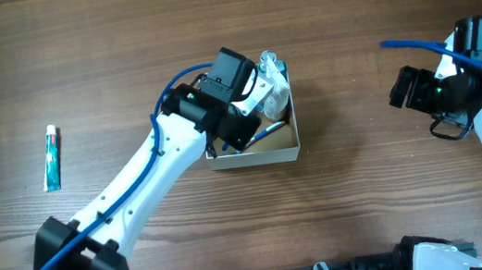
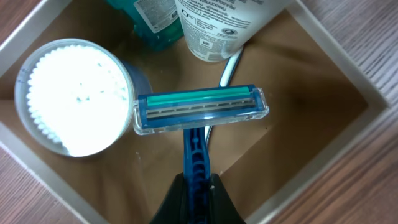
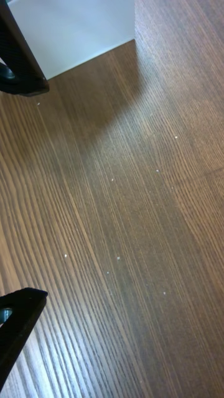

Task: Pack container
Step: 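Carry the razor into the box and release it, then reach the left gripper to the Colgate toothpaste tube and grasp it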

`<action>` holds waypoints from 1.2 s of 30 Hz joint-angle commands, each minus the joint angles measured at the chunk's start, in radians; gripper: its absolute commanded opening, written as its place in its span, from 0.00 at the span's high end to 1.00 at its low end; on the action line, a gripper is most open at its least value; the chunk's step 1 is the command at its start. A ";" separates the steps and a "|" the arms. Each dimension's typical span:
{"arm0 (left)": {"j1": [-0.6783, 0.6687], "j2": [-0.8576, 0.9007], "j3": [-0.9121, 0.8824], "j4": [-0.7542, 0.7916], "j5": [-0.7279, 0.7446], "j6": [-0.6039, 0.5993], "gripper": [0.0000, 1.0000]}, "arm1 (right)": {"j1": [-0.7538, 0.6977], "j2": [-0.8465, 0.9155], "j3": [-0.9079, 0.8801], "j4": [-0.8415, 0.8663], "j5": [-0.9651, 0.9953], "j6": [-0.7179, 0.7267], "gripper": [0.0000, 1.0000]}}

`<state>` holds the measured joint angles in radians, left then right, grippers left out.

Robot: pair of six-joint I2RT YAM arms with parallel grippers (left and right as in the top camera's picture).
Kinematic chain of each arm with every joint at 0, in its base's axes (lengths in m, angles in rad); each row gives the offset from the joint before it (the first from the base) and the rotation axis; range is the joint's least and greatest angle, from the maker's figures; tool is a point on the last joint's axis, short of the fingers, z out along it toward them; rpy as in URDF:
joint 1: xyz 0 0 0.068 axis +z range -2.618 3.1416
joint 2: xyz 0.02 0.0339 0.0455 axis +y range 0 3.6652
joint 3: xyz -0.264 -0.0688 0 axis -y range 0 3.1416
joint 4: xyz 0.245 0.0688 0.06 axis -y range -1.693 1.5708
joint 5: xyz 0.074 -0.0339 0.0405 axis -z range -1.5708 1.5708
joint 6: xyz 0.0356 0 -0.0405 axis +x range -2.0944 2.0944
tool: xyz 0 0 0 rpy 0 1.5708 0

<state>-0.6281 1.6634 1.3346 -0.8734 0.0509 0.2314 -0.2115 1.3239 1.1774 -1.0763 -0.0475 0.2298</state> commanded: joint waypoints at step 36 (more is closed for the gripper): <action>1.124 0.381 -0.009 0.115 -0.002 -0.106 0.53 | -0.003 0.006 -0.008 -0.010 0.013 -0.002 0.00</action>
<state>0.4877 2.0216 1.3346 -0.7578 0.0250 0.1299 -0.2115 1.3239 1.1774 -1.0840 -0.0475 0.2298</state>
